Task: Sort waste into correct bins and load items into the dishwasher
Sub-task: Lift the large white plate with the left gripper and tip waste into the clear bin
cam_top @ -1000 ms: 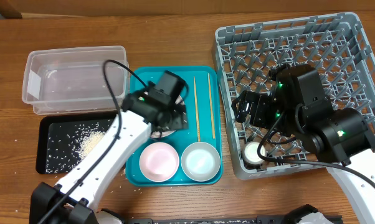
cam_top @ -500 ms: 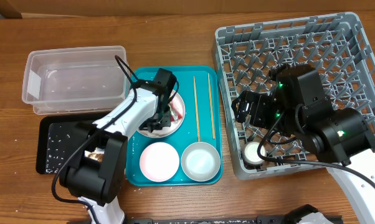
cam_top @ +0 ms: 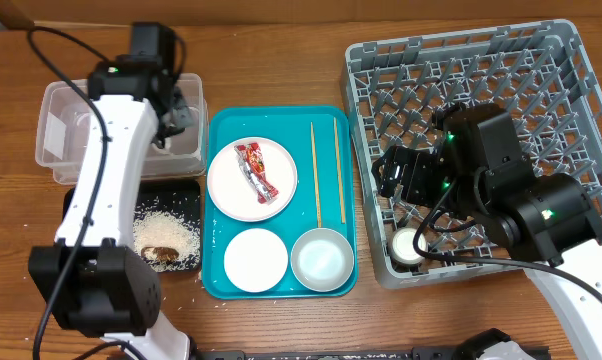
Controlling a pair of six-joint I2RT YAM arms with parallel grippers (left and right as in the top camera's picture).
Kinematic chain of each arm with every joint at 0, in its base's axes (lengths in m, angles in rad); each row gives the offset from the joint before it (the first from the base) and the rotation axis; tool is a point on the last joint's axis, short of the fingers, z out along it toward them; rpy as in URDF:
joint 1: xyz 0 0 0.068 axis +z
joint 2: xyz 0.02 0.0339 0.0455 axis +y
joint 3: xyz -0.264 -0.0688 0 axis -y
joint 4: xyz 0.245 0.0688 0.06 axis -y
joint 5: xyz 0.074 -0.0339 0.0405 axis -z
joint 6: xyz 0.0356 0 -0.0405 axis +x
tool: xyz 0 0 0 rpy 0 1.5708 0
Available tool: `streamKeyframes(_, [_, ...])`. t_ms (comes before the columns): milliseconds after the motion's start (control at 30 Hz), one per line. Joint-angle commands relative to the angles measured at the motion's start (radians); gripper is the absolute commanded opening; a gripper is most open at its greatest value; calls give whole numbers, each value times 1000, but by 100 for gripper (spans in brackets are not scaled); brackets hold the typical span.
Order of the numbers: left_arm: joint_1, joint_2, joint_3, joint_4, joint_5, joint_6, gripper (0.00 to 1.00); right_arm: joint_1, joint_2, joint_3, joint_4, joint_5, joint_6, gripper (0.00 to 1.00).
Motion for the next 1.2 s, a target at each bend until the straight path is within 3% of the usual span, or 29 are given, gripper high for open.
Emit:
streamKeyframes(0, [54,56,9,19,123,85,76,-2,-4,15,3,-2,0,100])
streamKeyframes(100, [26,48,22,12,224,94,75,-2,-3,15,8,-2,1,100])
streamKeyframes(167, [-67,47,19,1,263,117,72,-2,0,15,8,-2,0,100])
streamKeyframes(233, [-173,57,-10,23,244,148,75,-2,8,15,6,-2,0,100])
streamKeyframes(300, [-281,92,-80,80,178,36,80,-2,17,15,-4,-2,0,100])
streamKeyframes(433, [-327,168,-193,153,210,-166,77,-2,34,15,-23,-2,0,100])
streamKeyframes(467, [-327,206,-203,155,262,-173,68,-2,38,15,-23,-2,0,100])
streamKeyframes(633, [-326,302,-203,108,268,-238,55,-2,42,15,-23,-2,0,100])
streamKeyframes(667, [-324,306,-203,110,269,-238,44,-2,42,15,-23,-2,0,100])
streamKeyframes(733, [-303,295,-171,93,291,-237,4,-3,42,15,-23,-2,0,100])
streamKeyframes(833, [-261,241,-9,-19,296,-202,4,-3,42,15,-23,-2,-3,100])
streamKeyframes(933, [-188,138,179,-126,188,-159,4,-2,42,15,-22,-2,-7,100])
streamKeyframes(1033, [-85,85,212,-121,61,-159,4,-2,42,15,-22,-2,-7,100])
streamKeyframes(1100, [11,105,190,-109,49,-159,6,-3,42,15,-23,-2,-7,100])
streamKeyframes(1133, [40,119,173,-99,55,-159,27,-2,42,15,-23,-2,-7,100])
streamKeyframes(1167, [56,133,169,-94,78,-159,41,-2,42,15,-24,-2,-7,100])
